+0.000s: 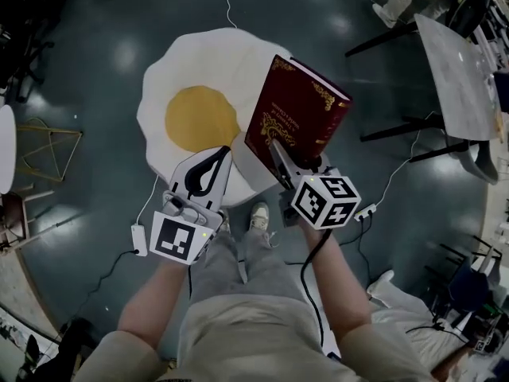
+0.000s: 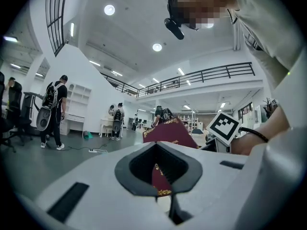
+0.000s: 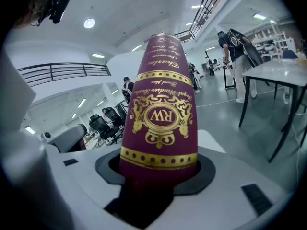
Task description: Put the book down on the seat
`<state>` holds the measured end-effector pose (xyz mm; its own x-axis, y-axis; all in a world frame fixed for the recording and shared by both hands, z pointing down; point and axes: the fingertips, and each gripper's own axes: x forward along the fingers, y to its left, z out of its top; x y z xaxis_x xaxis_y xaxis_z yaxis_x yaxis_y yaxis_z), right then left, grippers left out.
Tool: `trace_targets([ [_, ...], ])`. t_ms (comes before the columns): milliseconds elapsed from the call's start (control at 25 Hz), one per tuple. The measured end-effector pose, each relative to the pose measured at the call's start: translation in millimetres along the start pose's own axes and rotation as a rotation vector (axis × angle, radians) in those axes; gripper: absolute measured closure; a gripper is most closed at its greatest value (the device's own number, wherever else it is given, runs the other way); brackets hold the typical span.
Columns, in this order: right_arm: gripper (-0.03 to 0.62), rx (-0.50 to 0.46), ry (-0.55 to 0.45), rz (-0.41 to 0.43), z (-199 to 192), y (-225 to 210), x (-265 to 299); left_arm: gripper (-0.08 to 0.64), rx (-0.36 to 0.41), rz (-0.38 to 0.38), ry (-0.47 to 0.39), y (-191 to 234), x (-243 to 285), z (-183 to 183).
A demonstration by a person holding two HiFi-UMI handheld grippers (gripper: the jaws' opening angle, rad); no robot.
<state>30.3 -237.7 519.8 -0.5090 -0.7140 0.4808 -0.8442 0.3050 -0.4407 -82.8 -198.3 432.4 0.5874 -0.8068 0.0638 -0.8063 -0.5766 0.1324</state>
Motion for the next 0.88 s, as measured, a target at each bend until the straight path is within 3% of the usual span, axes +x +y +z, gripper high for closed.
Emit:
trace_targets([
  [240, 0.365, 0.104, 0.087, -0.002, -79, -35, 51, 0.555, -0.029, -0.001, 0.036, 17, 11, -74],
  [560, 0.365, 0.216, 0.168, -0.026, -170, -97, 102, 0.555, -0.054, -0.068, 0.078, 23, 43, -191],
  [880, 0.365, 0.107, 0.236, -0.032, -265, -141, 137, 0.555, -0.068, -0.131, 0.153, 17, 51, -323],
])
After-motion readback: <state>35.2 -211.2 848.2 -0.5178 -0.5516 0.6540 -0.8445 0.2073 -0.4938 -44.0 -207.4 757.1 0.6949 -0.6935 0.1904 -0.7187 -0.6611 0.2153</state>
